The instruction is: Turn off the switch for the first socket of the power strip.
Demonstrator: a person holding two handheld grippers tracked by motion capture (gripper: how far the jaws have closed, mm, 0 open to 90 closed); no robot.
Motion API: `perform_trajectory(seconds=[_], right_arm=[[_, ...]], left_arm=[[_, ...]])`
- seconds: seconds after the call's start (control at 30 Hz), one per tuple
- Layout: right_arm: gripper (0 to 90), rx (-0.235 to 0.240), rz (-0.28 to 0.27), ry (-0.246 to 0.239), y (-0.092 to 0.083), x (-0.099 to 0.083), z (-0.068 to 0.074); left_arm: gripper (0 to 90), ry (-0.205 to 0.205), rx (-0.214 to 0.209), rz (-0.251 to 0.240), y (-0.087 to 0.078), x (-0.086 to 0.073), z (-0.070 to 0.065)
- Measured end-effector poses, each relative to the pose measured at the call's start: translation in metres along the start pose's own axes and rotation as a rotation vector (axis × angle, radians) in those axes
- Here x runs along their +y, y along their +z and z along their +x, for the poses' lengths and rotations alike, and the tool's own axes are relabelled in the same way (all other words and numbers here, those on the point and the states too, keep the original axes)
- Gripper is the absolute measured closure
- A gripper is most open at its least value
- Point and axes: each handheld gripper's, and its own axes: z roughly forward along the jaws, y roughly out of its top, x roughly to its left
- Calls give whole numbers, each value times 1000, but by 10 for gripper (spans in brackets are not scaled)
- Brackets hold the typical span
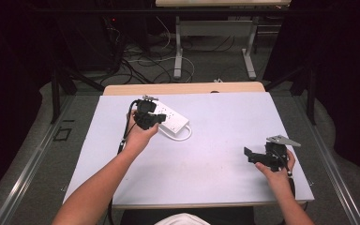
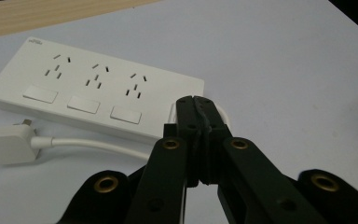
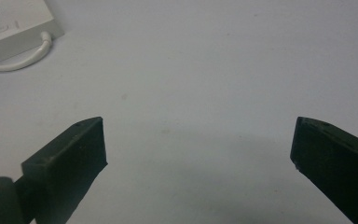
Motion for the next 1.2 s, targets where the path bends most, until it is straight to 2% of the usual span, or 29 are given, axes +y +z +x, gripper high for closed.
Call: perform_trajectory(seconds=[0.6,1.2], right_arm=[[29,1,2,-2,1,0,-1],[33,2,6,-2,1,-1,-1]], left_arm=[[900,-7,49,27,19,20,3],[900,-23,89,63,41,27,8]])
